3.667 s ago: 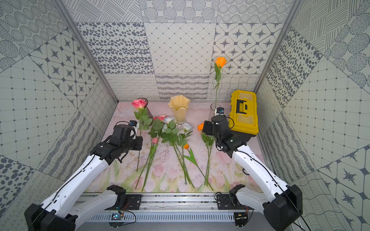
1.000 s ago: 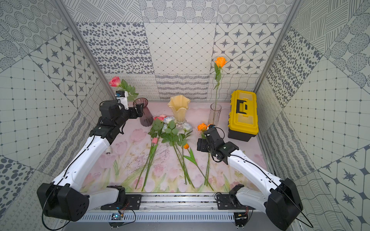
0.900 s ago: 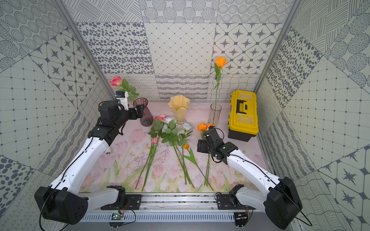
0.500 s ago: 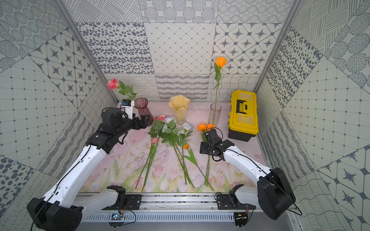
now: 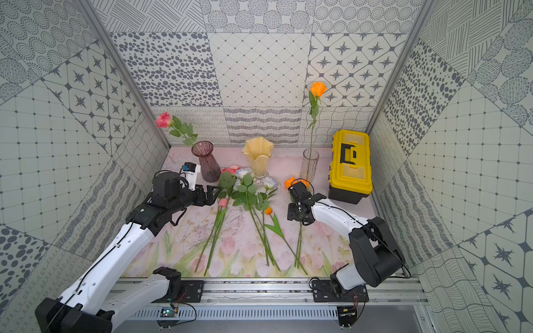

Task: Arrange the flowers in different vases according to their variety
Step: Pick up the flower at the center of the board.

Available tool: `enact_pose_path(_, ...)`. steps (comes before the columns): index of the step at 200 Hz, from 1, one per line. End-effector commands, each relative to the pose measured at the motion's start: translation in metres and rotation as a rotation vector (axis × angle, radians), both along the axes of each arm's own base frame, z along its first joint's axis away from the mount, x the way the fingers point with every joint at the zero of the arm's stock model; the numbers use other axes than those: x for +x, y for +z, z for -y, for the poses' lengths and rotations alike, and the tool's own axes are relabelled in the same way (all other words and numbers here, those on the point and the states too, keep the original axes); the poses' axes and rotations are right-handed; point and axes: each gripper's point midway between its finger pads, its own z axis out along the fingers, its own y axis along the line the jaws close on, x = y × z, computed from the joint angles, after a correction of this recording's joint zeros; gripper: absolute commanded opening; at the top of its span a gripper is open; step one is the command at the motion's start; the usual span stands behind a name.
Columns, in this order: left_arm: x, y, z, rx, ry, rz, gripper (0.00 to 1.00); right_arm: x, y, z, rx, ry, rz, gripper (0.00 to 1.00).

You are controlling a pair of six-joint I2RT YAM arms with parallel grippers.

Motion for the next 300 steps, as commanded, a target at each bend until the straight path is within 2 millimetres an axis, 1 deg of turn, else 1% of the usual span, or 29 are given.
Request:
enact_pose_path(1,-0.013,-0.016,0.012,-0.072,-0.044,-0.067,0.98,0.009,0.002,-0.004,0.008,0.006,0.008,0.59)
enact_pose_path(25,-0.016,-0.026,0.012,-0.082,-0.040,-0.083,0.98,0.011,-0.002,-0.005,-0.002,0.007,-0.003,0.58)
enact_pose_path(62,-0.017,-0.034,0.013,-0.088,-0.042,-0.094,0.98,0.009,-0.011,-0.006,-0.003,0.000,-0.037,0.56)
enact_pose_path(92,-0.018,-0.037,0.013,-0.092,-0.043,-0.102,0.98,0.001,-0.017,-0.003,-0.013,-0.007,-0.062,0.55)
enact_pose_path(111,-0.017,-0.038,0.013,-0.091,-0.043,-0.099,0.98,-0.003,-0.019,-0.003,-0.011,-0.005,-0.069,0.52)
enact_pose_path(173,-0.016,-0.040,0.014,-0.098,-0.041,-0.105,0.98,-0.010,-0.027,-0.003,-0.030,-0.002,-0.086,0.34)
enact_pose_path(214,-0.017,-0.041,0.014,-0.099,-0.038,-0.107,0.98,-0.012,-0.029,-0.002,-0.046,-0.010,-0.092,0.16)
enact_pose_path(235,-0.017,-0.041,0.014,-0.100,-0.037,-0.109,0.97,-0.011,-0.026,0.000,-0.052,-0.014,-0.077,0.06)
enact_pose_path(253,-0.017,-0.042,0.014,-0.102,-0.034,-0.112,0.98,-0.009,-0.020,0.002,-0.060,-0.014,-0.056,0.00)
enact_pose_path(278,-0.017,-0.043,0.014,-0.100,-0.032,-0.115,0.97,-0.004,-0.003,0.005,-0.071,-0.016,0.003,0.00)
enact_pose_path(300,-0.017,-0.043,0.013,-0.100,-0.031,-0.116,0.97,0.003,0.022,0.009,-0.084,-0.022,0.089,0.00)
